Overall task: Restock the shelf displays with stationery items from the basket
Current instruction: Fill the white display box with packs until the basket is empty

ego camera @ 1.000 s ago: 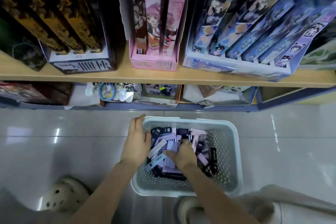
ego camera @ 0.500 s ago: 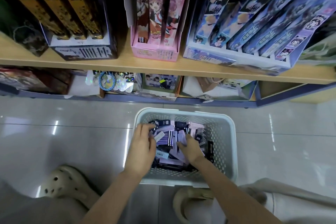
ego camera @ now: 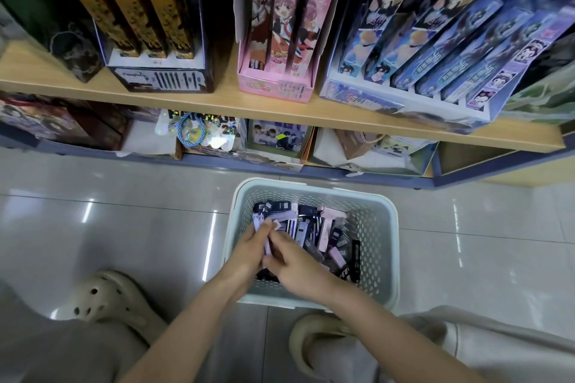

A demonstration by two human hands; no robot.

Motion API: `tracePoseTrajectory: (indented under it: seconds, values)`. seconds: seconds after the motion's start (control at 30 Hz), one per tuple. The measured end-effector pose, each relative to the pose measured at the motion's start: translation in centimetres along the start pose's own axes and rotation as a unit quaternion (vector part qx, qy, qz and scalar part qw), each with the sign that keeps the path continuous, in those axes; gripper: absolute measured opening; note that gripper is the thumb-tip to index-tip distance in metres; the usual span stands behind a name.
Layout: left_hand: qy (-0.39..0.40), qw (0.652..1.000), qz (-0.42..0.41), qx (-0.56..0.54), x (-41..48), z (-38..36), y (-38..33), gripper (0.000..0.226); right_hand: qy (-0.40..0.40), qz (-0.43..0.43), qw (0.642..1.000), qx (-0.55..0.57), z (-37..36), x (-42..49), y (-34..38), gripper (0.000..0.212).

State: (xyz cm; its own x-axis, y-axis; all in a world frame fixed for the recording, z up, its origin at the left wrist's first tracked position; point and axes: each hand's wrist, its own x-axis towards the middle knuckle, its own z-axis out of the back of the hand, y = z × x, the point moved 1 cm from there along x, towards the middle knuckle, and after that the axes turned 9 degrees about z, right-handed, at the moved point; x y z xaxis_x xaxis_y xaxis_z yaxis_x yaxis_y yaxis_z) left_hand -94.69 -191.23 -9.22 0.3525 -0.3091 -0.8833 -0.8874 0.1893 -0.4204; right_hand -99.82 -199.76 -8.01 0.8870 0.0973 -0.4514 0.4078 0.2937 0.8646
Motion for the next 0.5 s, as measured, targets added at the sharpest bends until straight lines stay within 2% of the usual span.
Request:
tracePoseTrajectory:
  seconds: [0.07,0.13,0.2,0.27,0.4,0.5]
  values:
    - [-0.017,0.999,-0.026,0.009,-0.3,0.4,-0.3,0.02,0.001,0.023,0.999,-0.034,0.4,-0.3,-0.1,0.046]
    - [-0.019,0.998,-0.051,0.017,-0.7,0.6,-0.7,0.02,-0.105,0.019,0.993,-0.046,1.6,-0.6,-0.9,0.033]
    - [-0.023,0.997,-0.058,0.041,-0.9,0.7,-1.1,0.019,-0.239,-0.026,0.968,-0.07,3.6,-0.7,-3.1,0.027]
    - [-0.02,0.996,-0.06,0.057,-1.0,0.7,-1.2,0.02,-0.3,-0.084,0.946,-0.094,5.4,-0.9,-5.7,0.03]
    - [-0.007,0.996,-0.062,0.069,-1.0,0.3,-0.8,0.017,-0.31,-0.167,0.933,-0.077,7.3,-1.2,-9.9,0.029]
    - [0.003,0.996,-0.054,0.071,-0.8,-0.2,-0.2,0.015,-0.293,-0.196,0.932,-0.079,7.2,-0.4,-12.0,0.033]
